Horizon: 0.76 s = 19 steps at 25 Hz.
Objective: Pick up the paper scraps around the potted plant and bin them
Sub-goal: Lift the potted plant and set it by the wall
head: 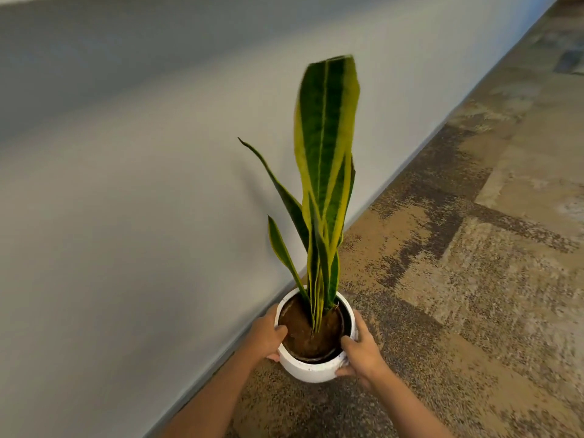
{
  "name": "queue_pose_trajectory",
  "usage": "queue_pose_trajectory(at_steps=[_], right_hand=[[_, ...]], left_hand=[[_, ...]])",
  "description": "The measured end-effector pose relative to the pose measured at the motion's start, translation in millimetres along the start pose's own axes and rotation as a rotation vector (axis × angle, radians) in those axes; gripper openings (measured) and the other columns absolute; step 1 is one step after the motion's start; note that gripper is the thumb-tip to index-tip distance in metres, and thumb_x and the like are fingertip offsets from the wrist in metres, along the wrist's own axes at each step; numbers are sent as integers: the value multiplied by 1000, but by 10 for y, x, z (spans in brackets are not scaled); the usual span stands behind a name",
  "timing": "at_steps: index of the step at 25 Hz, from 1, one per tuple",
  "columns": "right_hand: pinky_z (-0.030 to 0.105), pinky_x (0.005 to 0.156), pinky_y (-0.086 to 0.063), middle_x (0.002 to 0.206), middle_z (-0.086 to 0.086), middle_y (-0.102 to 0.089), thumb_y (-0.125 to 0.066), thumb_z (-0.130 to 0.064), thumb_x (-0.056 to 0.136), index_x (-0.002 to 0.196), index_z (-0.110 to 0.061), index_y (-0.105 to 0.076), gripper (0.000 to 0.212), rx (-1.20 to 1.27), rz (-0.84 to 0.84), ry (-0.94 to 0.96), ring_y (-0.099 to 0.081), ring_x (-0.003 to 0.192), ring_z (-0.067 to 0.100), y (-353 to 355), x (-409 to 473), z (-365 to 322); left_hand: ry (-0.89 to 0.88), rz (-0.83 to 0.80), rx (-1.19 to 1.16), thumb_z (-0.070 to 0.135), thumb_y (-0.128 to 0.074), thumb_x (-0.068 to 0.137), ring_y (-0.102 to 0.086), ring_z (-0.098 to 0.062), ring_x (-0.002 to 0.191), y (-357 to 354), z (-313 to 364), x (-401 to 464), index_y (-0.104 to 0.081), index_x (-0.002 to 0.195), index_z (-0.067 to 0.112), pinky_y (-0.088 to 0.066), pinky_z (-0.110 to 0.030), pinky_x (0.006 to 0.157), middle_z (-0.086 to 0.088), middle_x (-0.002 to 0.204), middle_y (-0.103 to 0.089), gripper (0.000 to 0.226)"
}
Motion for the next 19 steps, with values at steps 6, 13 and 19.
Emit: queue_pose_trajectory(at_steps=[6, 13, 19], right_hand=[[48, 60, -60, 133, 14, -52, -41, -4, 93, 143, -47, -26, 68, 2, -21, -3, -61, 106, 44, -82, 126, -45], [52, 80, -57, 145, 5, -40, -45, -5, 97, 144, -48, -22, 68, 96, -59, -34, -49, 124, 37, -63, 42, -111], [51, 110, -36, 152, 10, -35, -53, -12, 95, 151, -21, -21, 64, -128, 69, 116, -35, 138, 30, 138, -558, -572]], left_hand=[[8, 13, -49, 15, -44, 94, -66, -26, 87, 20, -102, 113, -33, 142, 27, -60, -31, 56, -11, 124, -58, 51], [9, 35, 42, 17, -37, 99, -65, -26, 89, 84, 21, -57, -30, 145, 31, -57, -28, 55, -9, 123, -59, 48], [-54, 170, 467, 17, -39, 96, -63, -27, 101, 151, 488, -634, -43, 139, 17, -49, -33, 80, -12, 116, -65, 43]])
Point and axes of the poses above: each hand's wrist, its own x-axis towards the middle knuckle, its own y-axis out of the back of the hand, z = x × y, the point moved 2 cm from there along x, towards the middle knuckle
